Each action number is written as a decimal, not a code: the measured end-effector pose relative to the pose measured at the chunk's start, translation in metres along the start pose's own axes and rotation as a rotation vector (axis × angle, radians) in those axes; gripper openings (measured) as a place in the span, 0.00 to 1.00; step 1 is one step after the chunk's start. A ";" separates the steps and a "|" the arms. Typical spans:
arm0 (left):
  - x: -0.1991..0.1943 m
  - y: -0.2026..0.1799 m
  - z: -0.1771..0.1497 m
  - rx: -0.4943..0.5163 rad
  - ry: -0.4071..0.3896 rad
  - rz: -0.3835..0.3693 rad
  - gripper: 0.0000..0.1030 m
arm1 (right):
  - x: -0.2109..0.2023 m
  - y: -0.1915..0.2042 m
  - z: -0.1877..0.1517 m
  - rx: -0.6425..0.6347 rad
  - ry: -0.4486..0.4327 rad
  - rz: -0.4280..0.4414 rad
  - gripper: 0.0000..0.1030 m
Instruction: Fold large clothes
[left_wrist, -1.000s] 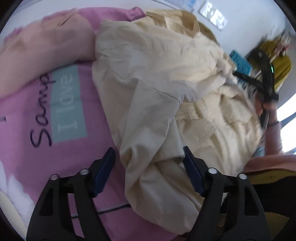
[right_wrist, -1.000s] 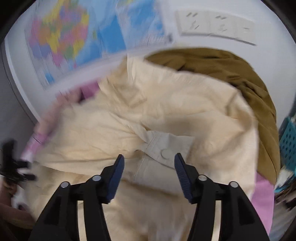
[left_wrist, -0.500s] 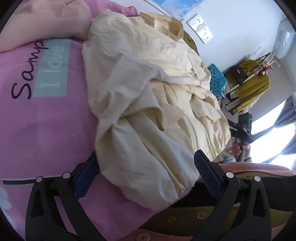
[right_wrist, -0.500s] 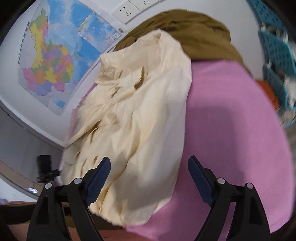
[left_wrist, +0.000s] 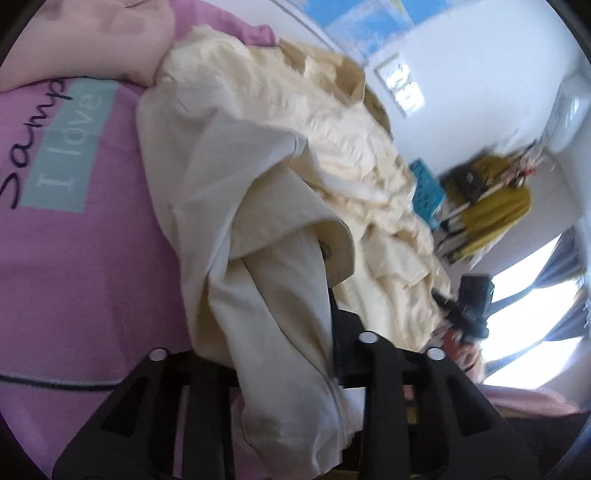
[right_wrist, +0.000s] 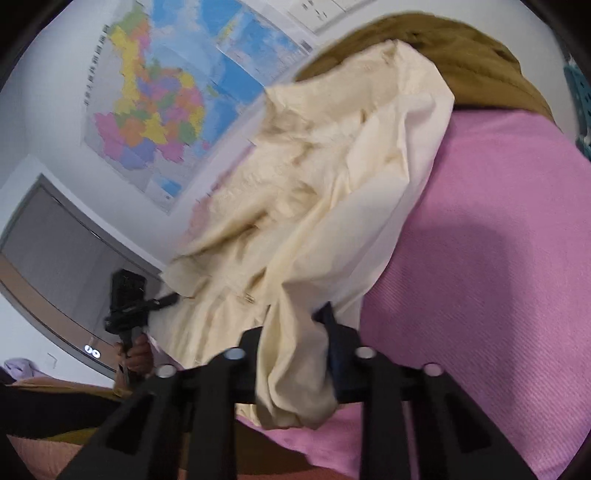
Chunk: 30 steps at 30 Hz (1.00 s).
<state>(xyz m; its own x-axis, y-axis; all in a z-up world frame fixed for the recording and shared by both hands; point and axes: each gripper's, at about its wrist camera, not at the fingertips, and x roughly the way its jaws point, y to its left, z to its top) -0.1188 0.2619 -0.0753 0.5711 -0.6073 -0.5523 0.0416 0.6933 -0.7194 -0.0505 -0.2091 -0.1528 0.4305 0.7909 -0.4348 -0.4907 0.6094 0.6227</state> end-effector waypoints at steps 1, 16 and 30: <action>-0.009 -0.005 -0.001 0.014 -0.021 0.000 0.18 | -0.006 0.005 0.001 -0.011 -0.018 0.016 0.16; -0.044 -0.012 -0.022 0.022 0.038 -0.009 0.29 | -0.030 0.010 -0.021 -0.011 0.017 0.100 0.38; -0.007 -0.005 -0.037 0.082 0.119 0.097 0.72 | -0.013 -0.004 -0.048 0.036 0.102 0.072 0.69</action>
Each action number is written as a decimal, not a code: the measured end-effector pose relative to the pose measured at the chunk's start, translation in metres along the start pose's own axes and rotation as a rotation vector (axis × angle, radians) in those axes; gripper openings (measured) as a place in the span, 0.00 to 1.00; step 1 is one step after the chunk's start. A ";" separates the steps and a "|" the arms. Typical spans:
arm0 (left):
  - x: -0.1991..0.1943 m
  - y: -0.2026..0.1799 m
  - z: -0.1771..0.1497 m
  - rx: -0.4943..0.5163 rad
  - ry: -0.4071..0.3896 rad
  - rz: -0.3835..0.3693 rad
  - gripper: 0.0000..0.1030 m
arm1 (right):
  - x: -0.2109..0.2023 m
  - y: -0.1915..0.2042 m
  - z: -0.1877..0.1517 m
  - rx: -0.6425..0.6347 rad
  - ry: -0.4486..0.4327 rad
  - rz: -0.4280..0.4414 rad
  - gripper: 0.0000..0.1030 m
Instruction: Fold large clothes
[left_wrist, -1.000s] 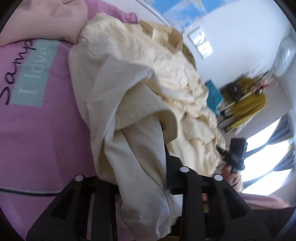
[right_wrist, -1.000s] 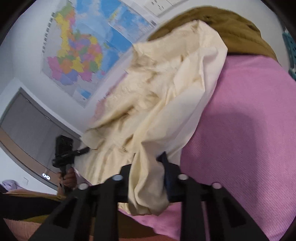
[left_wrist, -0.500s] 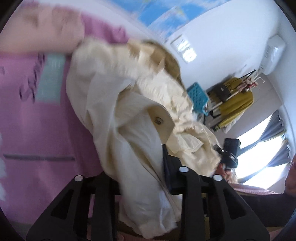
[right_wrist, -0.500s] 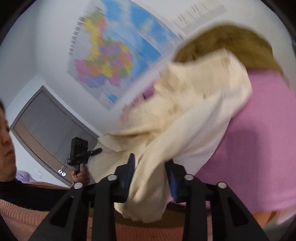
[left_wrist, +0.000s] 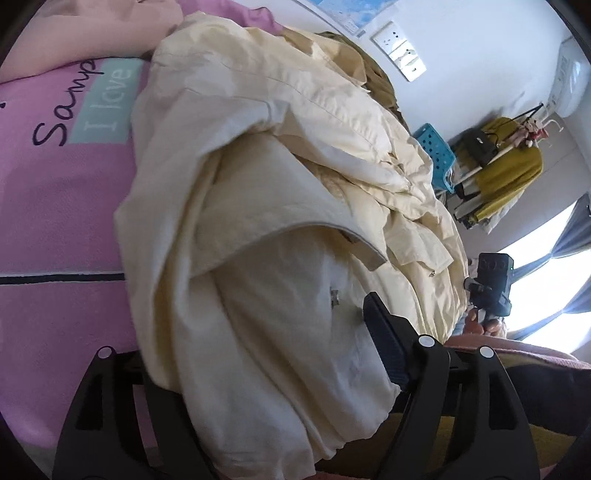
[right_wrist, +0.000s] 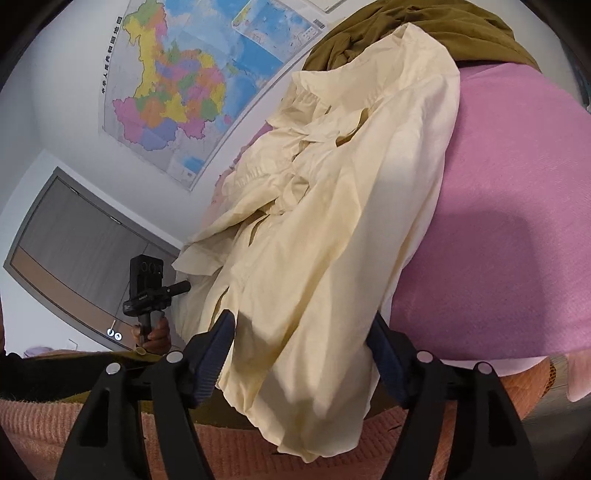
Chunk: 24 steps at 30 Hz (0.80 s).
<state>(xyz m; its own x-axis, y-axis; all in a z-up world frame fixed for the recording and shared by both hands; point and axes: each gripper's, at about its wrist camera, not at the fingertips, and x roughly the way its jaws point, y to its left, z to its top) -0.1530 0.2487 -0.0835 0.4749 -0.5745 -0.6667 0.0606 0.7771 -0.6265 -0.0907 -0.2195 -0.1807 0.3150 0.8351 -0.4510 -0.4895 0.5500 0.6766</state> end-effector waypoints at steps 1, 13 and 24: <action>0.000 0.001 0.001 -0.004 0.000 -0.003 0.70 | -0.001 0.000 -0.001 -0.001 -0.002 0.006 0.68; -0.025 -0.009 0.012 0.007 -0.068 -0.012 0.23 | -0.020 0.033 0.009 -0.107 -0.091 0.055 0.15; -0.054 -0.022 0.050 0.030 -0.102 -0.065 0.23 | -0.055 0.062 0.077 -0.143 -0.311 0.081 0.13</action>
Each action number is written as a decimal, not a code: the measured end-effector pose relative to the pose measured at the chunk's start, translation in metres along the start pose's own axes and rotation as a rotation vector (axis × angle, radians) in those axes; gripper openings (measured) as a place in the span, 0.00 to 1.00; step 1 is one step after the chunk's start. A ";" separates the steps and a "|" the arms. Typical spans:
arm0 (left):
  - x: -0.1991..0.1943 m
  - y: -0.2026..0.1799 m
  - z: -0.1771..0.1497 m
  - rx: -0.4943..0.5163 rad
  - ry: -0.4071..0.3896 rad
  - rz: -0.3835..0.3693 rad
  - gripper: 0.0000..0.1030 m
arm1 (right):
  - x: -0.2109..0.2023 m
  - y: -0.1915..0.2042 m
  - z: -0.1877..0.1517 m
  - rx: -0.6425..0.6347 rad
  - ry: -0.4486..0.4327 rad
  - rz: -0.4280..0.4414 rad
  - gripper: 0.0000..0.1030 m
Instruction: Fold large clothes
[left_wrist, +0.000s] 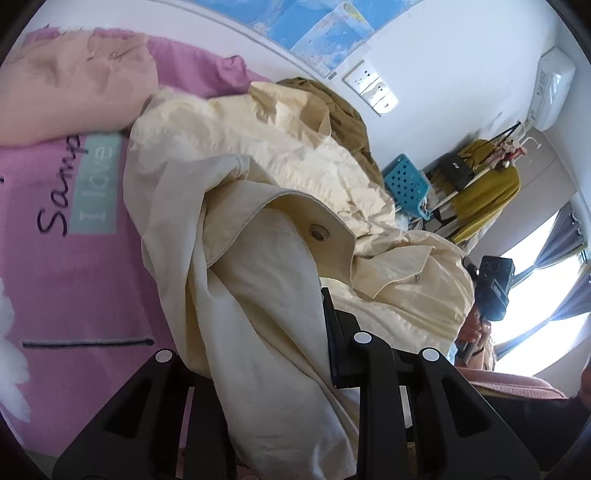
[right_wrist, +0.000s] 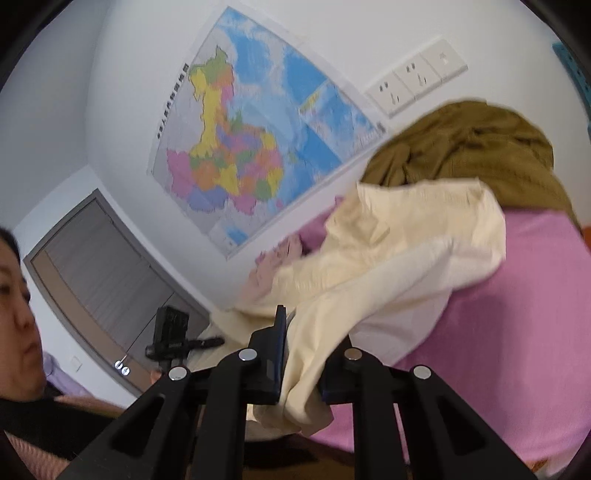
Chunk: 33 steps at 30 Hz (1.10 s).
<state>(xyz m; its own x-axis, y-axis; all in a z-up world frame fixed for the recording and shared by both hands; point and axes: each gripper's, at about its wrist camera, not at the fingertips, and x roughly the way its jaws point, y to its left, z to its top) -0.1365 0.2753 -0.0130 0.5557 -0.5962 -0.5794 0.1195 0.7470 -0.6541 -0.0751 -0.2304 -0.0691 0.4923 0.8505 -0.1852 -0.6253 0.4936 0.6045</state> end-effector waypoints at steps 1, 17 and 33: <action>-0.001 -0.001 0.002 -0.003 0.002 0.000 0.23 | 0.002 0.000 0.006 0.004 -0.008 0.006 0.13; -0.002 -0.020 0.092 -0.012 -0.046 -0.001 0.25 | 0.045 -0.028 0.107 0.086 -0.119 -0.016 0.13; 0.031 0.003 0.180 -0.124 -0.003 0.103 0.25 | 0.106 -0.064 0.180 0.136 -0.105 -0.136 0.13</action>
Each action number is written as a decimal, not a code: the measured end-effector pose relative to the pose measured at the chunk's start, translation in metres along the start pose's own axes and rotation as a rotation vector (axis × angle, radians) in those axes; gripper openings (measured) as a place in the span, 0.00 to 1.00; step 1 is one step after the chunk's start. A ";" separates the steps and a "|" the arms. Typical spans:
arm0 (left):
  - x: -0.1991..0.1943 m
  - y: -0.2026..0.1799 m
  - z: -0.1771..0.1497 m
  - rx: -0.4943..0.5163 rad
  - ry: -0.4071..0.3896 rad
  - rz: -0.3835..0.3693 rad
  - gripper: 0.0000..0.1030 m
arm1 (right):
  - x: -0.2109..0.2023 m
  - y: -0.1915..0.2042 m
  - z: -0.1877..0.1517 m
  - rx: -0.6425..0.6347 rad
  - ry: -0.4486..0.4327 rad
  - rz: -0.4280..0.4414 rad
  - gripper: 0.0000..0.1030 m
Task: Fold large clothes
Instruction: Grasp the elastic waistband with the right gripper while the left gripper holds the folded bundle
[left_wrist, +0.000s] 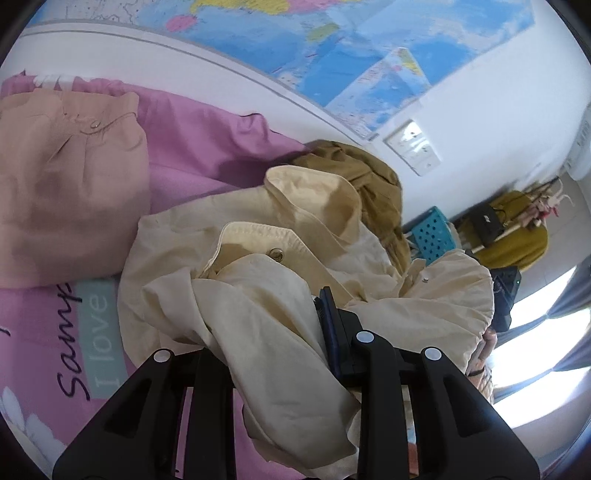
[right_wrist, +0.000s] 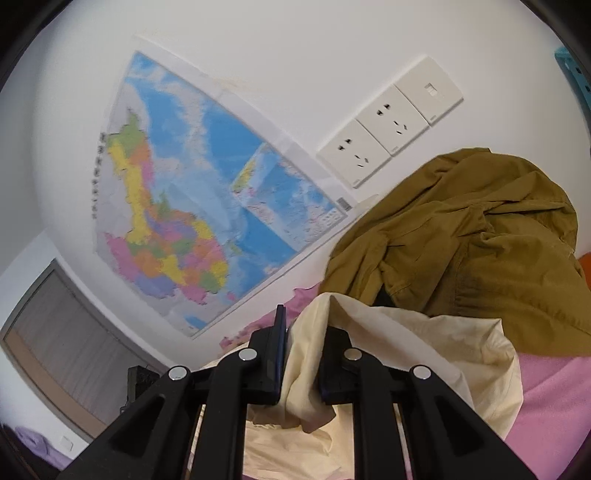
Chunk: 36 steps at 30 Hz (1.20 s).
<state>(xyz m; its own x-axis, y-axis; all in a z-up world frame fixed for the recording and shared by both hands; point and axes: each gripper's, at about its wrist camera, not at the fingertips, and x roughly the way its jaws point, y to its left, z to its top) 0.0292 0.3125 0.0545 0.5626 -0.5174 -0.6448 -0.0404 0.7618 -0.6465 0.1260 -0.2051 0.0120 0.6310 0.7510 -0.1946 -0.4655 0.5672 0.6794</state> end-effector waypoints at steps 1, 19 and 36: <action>0.003 0.002 0.005 -0.010 0.005 0.002 0.25 | 0.005 -0.002 0.003 0.000 0.000 -0.019 0.13; 0.086 0.051 0.077 -0.189 0.138 0.104 0.27 | 0.104 -0.062 0.029 0.140 0.099 -0.223 0.14; 0.129 0.072 0.096 -0.268 0.199 0.133 0.28 | 0.075 0.022 -0.013 -0.248 0.047 -0.250 0.70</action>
<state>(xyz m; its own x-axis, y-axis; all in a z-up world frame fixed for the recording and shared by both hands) 0.1779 0.3379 -0.0364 0.3675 -0.5064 -0.7801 -0.3324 0.7119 -0.6187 0.1545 -0.1320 0.0029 0.7181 0.5899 -0.3693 -0.4402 0.7960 0.4156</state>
